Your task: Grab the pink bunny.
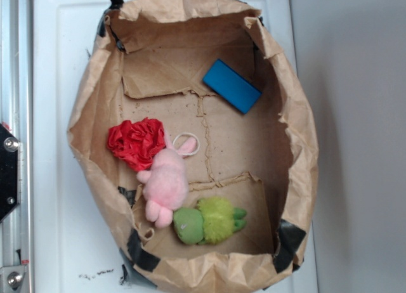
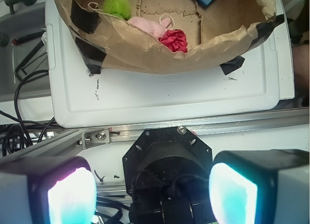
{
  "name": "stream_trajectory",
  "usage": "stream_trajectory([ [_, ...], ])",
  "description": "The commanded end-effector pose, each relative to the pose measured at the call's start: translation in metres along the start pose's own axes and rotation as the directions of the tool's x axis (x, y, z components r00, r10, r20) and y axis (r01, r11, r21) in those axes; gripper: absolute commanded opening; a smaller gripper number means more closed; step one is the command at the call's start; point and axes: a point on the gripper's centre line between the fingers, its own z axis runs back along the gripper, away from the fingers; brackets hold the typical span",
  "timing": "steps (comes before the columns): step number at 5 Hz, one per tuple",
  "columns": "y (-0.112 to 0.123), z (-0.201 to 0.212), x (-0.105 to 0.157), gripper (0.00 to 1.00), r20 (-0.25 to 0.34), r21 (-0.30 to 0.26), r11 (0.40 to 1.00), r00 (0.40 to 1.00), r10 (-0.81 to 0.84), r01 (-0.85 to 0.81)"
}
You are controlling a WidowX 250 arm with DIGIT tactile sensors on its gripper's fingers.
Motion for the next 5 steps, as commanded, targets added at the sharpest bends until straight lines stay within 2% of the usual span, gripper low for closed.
stream_trajectory([
  [1, 0.0, 0.0, 0.0, 1.0, 0.0, 0.0, 1.0, 1.0, 0.0, 0.0],
  [2, 0.031, -0.011, 0.05, 1.0, 0.05, 0.015, 0.999, 0.998, 0.03, -0.031],
  [3, 0.051, -0.026, 0.089, 1.0, 0.035, 0.042, 0.999, 0.999, 0.002, -0.004],
  [4, 0.072, -0.053, 0.127, 1.0, 0.019, 0.105, 0.994, 1.0, -0.016, 0.014],
  [5, 0.083, -0.081, 0.165, 1.0, 0.043, 0.18, 0.978, 0.992, -0.115, 0.105],
])
